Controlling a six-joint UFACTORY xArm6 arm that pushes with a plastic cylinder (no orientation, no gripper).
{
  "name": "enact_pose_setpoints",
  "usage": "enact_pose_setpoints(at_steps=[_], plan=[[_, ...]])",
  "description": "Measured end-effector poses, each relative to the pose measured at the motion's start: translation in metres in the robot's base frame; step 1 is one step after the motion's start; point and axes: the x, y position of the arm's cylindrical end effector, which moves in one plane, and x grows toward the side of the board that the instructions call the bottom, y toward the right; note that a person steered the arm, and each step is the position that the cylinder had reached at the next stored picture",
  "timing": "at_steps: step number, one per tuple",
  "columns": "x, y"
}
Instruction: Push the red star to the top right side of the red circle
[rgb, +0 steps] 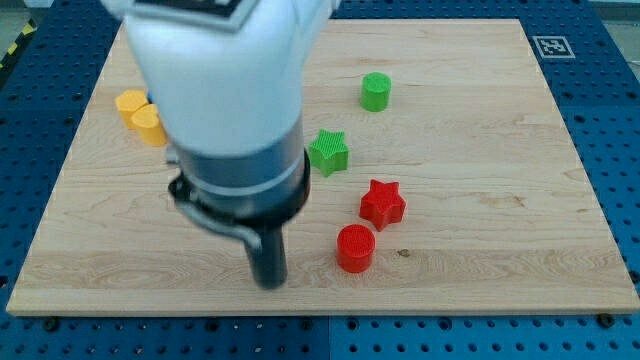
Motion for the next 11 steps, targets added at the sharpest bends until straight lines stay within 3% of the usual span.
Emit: enact_pose_setpoints(at_steps=[1,3,7,11], plan=[[-0.047,-0.005],[-0.046,0.010],[-0.034,0.119],[-0.052,0.175]])
